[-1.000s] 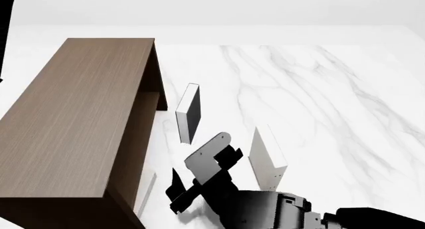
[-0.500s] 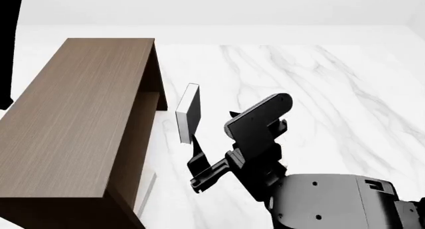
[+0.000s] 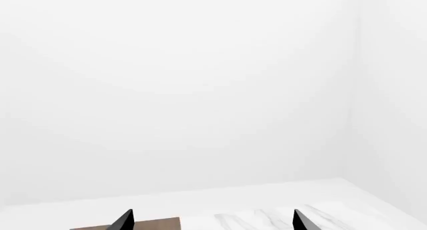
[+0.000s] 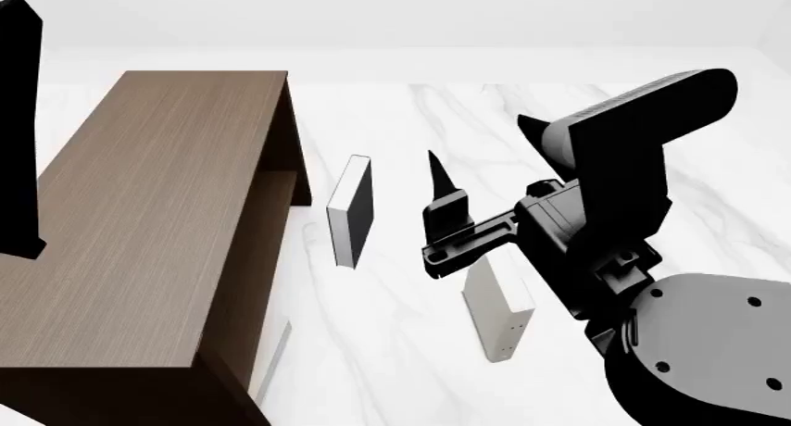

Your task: Pick up the book on the right and place it under the cabinet shelf.

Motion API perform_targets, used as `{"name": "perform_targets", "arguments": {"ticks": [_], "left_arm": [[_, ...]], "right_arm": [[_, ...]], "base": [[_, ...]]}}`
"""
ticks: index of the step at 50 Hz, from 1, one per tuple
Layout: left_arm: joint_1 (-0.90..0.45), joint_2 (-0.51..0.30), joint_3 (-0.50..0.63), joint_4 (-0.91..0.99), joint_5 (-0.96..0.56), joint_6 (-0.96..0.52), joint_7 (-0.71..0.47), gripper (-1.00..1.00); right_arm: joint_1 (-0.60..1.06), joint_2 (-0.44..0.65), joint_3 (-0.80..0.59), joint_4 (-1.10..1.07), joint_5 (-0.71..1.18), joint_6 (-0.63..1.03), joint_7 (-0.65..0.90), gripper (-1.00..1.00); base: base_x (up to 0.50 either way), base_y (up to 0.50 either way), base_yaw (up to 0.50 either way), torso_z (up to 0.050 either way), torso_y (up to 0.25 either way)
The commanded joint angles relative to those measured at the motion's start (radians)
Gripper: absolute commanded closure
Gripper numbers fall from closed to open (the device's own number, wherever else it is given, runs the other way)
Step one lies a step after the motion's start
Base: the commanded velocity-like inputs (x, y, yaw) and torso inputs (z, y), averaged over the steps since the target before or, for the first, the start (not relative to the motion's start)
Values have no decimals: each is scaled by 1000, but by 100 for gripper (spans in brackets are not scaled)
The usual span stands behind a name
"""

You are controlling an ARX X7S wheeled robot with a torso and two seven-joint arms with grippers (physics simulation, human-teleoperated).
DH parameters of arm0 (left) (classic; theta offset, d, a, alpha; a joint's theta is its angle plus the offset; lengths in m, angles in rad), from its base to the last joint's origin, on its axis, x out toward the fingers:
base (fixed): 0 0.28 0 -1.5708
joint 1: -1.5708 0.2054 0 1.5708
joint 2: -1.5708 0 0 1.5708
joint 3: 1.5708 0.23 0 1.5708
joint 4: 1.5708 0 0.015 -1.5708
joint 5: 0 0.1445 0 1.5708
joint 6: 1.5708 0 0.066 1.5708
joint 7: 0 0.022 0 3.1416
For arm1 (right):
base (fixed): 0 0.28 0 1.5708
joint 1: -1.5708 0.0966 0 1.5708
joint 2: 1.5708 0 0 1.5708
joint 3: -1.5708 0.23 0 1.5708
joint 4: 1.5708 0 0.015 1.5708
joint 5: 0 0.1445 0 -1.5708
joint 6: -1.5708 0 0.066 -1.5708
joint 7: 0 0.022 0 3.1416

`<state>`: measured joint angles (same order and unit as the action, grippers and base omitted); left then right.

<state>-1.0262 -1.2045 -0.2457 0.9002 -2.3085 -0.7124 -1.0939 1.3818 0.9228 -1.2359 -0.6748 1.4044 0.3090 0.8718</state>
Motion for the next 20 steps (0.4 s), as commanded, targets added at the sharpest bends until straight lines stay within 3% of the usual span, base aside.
{"name": "perform_targets", "arguments": {"ticks": [1,13,20], "left_arm": [[133,42,-139,20,9,-37,-17,-100],[194,56,-243,27,-22,-69,-46,-100],[247,103,-311,25,-6,-124,-39,-100]], "right_arm": [[32,104,56,-33,44,-29,10,-100],[23,211,102,-10,77,-92,-13,-100],[23,260,119,7,72,-109,-9,-100]], "base": [[0,0,0,0,0],[0,0,0,0,0],[0,0,0,0,0]]}}
